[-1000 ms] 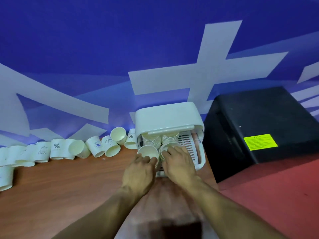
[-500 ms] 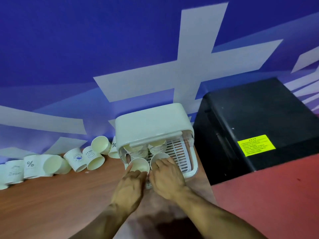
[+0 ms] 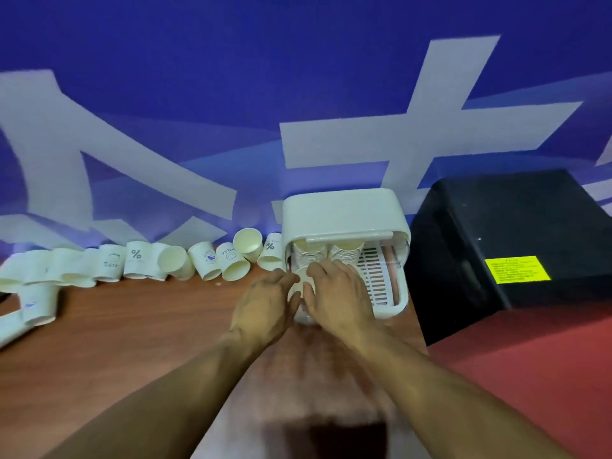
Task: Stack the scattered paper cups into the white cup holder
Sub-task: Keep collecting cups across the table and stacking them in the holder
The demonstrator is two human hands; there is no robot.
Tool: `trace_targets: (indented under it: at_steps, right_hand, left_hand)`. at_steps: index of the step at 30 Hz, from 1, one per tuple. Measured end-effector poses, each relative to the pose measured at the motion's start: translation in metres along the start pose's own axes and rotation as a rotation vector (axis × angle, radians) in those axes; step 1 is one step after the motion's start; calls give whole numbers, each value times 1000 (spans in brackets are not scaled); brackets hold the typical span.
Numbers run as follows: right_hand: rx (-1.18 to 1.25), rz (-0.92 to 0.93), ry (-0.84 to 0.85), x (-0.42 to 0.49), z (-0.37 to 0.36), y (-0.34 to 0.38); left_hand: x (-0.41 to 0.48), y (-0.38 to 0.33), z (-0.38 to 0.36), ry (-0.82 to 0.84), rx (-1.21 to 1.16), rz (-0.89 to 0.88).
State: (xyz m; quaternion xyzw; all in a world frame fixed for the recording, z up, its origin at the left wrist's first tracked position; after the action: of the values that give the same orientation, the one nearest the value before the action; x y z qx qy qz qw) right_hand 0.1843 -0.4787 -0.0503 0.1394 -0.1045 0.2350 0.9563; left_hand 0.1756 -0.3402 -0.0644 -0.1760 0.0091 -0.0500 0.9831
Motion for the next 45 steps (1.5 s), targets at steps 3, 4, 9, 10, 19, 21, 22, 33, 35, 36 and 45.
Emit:
trace_targets:
  at_steps: [3, 4, 9, 10, 19, 21, 22, 33, 35, 36, 45]
  right_hand:
    - [33, 60, 0, 6, 1, 38]
    - [37, 78, 4, 10, 0, 52]
    - [107, 247, 21, 41, -16, 141]
    - [126, 270, 27, 48, -21, 161]
    - [248, 322, 204, 104, -92, 318]
    - [280, 326, 226, 117, -116, 350]
    - [289, 320, 250, 125, -129, 366]
    - [267, 302, 393, 244, -265, 508]
    - [267, 322, 398, 256, -284, 520]
    - [262, 339, 398, 262, -292, 525]
    - [88, 337, 565, 263, -335, 512]
  left_hand:
    - [-23, 31, 25, -54, -33, 82]
    - [-31, 44, 33, -73, -35, 120]
    - [-80, 130, 76, -197, -27, 316]
    - [-90, 149, 83, -215, -24, 359]
    - [-156, 325, 112, -308, -150, 684]
    - [-167, 369, 113, -345, -229, 791]
    - [-173, 391, 113, -375, -286, 846]
    - [-179, 595, 119, -435, -535, 1233]
    - [-171, 611, 115, -425, -585, 1255]
    - [-168, 617, 112, -419, -606, 1259]
    - [-159, 626, 90, -295, -625, 1287]
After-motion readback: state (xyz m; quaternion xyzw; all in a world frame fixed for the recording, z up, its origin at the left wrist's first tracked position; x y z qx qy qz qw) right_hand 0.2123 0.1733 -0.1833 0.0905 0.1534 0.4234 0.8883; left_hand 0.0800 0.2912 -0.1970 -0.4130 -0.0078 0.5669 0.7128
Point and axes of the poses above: each hand's wrist, its own x-axis towards the middle knuckle, its own z-axis out of the back of the hand, y = z × x, the point moved 3 cm from there along x, towards the middle knuckle, and after that the axes turned 10 degrees about z, right-handed, at the moved point
